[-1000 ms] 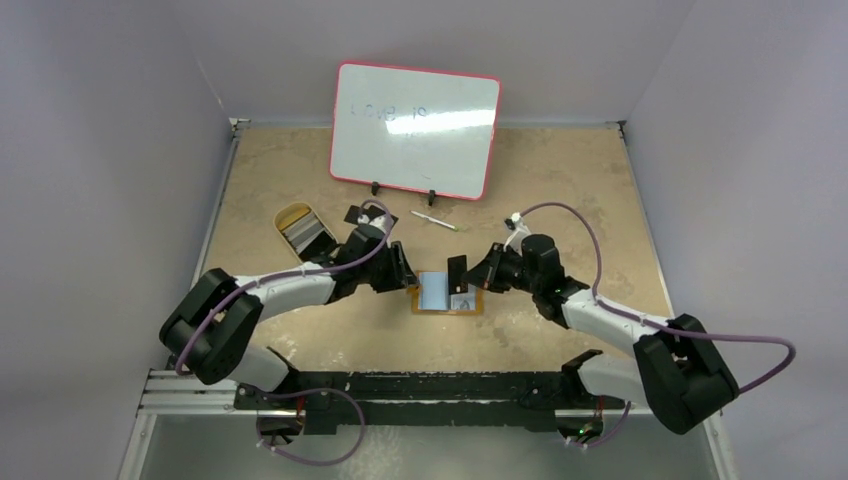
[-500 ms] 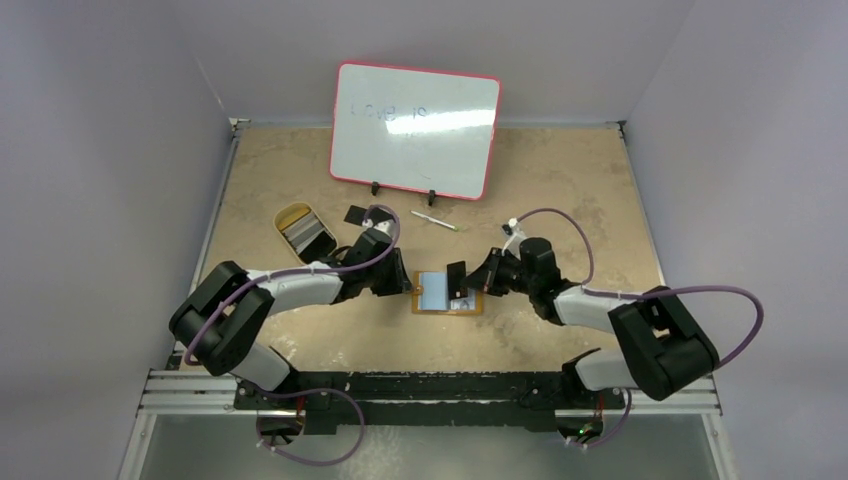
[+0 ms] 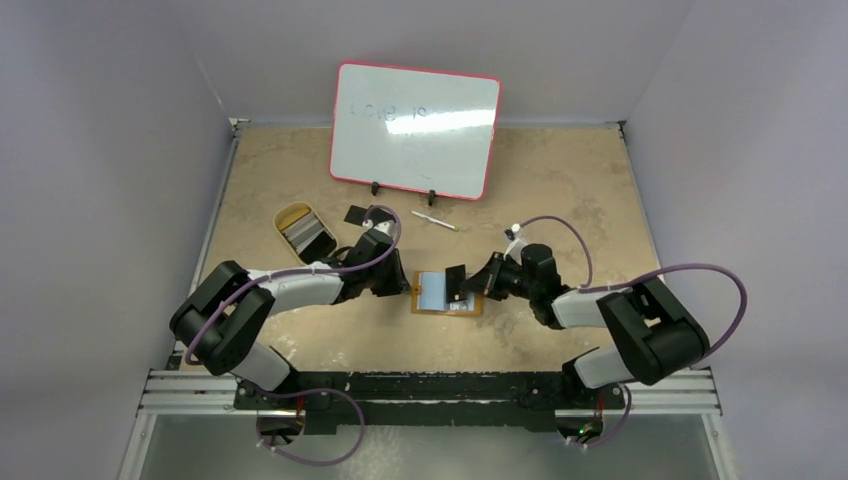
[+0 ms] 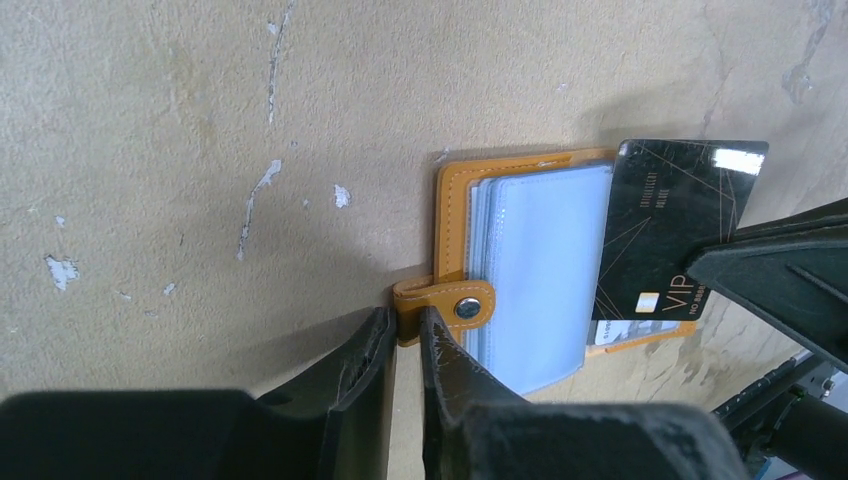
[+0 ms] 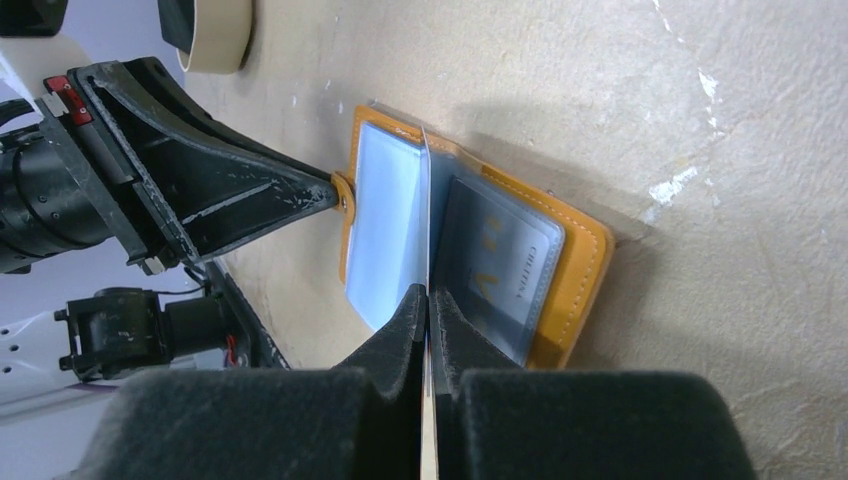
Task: Put the credit cards into the card holder
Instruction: Insert the credit card into the card holder.
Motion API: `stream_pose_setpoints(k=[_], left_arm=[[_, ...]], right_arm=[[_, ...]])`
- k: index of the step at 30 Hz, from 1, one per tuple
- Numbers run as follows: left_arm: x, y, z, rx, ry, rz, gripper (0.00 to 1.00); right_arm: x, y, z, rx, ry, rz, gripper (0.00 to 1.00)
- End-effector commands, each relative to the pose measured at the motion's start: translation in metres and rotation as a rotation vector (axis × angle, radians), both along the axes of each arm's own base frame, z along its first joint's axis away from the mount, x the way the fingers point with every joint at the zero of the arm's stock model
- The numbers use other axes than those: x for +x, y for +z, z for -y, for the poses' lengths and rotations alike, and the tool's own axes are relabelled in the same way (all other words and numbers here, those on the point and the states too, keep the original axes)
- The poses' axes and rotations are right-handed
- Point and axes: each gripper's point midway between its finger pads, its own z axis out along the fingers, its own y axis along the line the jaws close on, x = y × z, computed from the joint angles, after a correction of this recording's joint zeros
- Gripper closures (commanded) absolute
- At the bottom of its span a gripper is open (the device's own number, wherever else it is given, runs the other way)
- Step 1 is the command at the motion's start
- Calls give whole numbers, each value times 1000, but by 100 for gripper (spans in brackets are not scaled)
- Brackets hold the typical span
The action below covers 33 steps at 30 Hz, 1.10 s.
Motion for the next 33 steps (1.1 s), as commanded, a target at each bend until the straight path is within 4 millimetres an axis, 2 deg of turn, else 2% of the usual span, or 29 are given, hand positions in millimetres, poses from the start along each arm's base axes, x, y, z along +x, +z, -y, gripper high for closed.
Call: stream_pose_setpoints(k=[1,6,17,20,25,33], left_arm=[[6,11,4,-10,6,36,89],[2,4,2,-4,9,23,92],[0,4,1,-5,19,24,92],[0,6,3,-15,18,23,92],[-1,7,2,-14,26,28,92],[-4,4,-1,-7,33,22,92]], right_arm=[[1,6,-2,69,-36,5,100],[-7,7,-5,123,-34,-35,100],[-4,18,-10,157,-31,-38,100],[0,14,-5,137,-63,-34,100],[-6,6,1,127,-89,-45,100],[-4,4,4,116,-106,-20,100]])
